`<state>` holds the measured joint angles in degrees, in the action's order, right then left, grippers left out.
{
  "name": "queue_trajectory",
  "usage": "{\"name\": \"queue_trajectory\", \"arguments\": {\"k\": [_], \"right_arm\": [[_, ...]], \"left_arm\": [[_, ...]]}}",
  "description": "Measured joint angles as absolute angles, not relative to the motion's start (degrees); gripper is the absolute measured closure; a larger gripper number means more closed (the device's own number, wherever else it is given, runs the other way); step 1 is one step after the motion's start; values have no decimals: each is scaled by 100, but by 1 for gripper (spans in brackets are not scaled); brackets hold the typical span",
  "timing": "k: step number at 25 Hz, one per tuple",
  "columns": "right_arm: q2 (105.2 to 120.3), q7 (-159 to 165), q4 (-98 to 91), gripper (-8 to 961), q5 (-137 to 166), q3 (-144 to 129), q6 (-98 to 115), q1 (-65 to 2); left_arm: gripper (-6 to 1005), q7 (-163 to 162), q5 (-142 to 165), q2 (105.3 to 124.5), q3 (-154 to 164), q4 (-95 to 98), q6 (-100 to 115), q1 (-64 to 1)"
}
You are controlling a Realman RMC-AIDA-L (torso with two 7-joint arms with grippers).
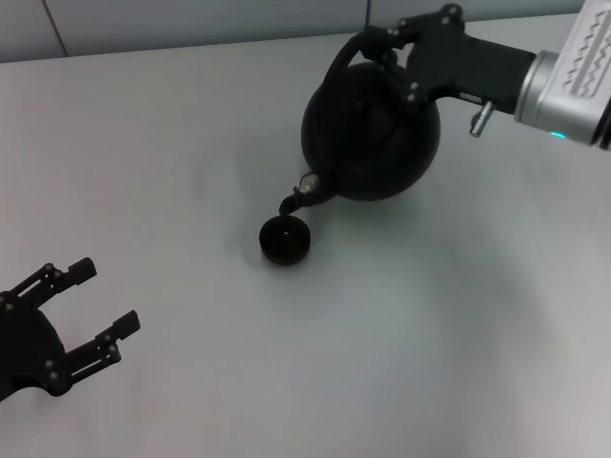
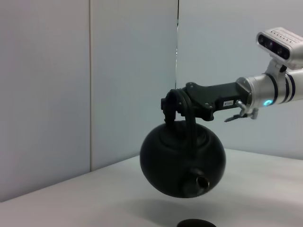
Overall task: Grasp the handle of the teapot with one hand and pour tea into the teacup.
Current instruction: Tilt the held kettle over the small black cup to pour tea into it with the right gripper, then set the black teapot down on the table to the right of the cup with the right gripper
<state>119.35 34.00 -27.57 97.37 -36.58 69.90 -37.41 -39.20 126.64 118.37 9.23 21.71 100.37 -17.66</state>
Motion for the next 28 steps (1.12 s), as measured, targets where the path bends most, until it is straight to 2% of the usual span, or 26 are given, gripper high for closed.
{"name": "queue_trajectory", "arguments": {"k": [13, 28], "right_arm": [[11936, 4301, -2711, 877, 9026, -3654, 7062, -3218], [11929, 5187, -2692, 876, 8290, -3476, 7084, -2314]], "left_arm": [[193, -3929, 12608, 11833, 923, 2162, 10072, -1783], [194, -3928, 12612, 11819, 931, 2162, 10080, -1769]]}}
